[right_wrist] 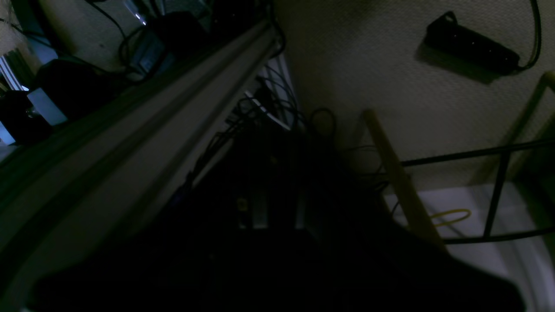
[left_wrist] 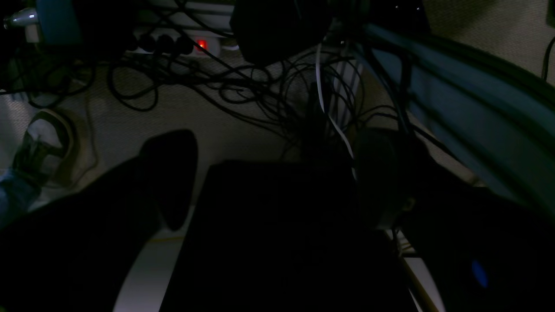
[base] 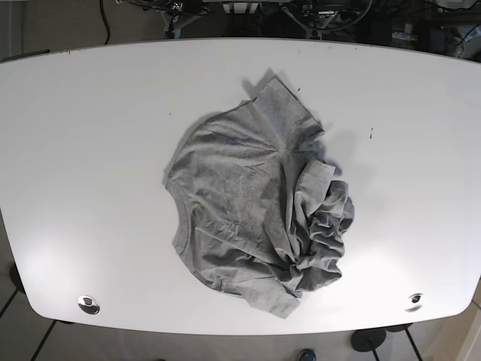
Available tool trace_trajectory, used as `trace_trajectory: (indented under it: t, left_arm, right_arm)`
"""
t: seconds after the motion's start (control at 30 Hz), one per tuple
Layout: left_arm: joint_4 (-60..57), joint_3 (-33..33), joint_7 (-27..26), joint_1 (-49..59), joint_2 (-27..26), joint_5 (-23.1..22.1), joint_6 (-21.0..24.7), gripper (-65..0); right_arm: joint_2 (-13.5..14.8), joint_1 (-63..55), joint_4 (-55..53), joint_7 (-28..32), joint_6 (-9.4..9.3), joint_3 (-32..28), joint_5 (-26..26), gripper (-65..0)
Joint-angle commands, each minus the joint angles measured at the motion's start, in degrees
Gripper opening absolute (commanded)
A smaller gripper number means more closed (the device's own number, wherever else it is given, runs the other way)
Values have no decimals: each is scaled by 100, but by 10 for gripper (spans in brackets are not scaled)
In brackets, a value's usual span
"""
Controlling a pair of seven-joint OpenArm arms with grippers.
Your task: Fold the T-shirt properly
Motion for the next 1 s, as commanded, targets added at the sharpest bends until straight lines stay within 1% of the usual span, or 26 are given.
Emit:
trace_trajectory:
  t: [0.03,0.07,0.1,0.2,0.47,0.6,0.67,0.7,0.73,0.77,0.8,0.83,0.87,0.9,1.0]
  left_arm:
    - [80,23,-79,137,-81,-11,-68,-121]
    - [74,1,-118,55,-118,-13,-51,-129]
    - [74,1,-126,55,-118,-13,-51,-129]
    - [74,1,-126,55,-118,-13,-51,-129]
    - [83,1,-135,72,-118,-5,-51,-129]
    - [83,1,-513,231,-126,-5,-51,-131]
    - [83,1,-742,319,-126,-5,-51,-131]
    - [83,1,-821,389,-126,-5,-51,-131]
    - [83,1,-882,450,-126,-5,-51,-131]
    - [83,1,-953,503,-135,-5,-51,-131]
    - [83,-8,-1076,574,-214,-13,-51,-131]
    - [91,-8,-1164,635,-241,-13,-51,-131]
    - [267,-8,-1216,732,-241,-13,-51,-131]
    - [522,-8,-1216,864,-241,-13,-51,-131]
    - [1551,-8,-1199,1488,-250,-13,-51,-131]
  right_arm:
    - [-6,-261,308,134,23,14,-39,-573]
    - [27,-163,405,214,-45,-52,-42,-564]
    - [27,-172,440,214,-54,-52,-42,-563]
    - [27,-260,598,205,-54,-52,-42,-563]
    - [27,-321,607,205,-54,-52,-51,-568]
    - [27,-418,607,205,-63,-52,-51,-568]
    - [27,-567,924,205,-72,-52,-51,-568]
    - [27,-708,1135,205,-98,-52,-51,-568]
    - [27,-831,1346,196,-212,-52,-51,-566]
    - [27,-954,1530,196,-388,-61,-69,-564]
    - [27,-1104,1724,196,-573,-61,-218,-564]
    - [27,-1218,1873,196,-652,-52,-359,-566]
    - [27,-1411,2154,196,-705,-35,-526,-568]
    - [27,-1561,2348,196,-713,-35,-579,-568]
    - [71,-2018,2972,188,-713,-26,-614,-568]
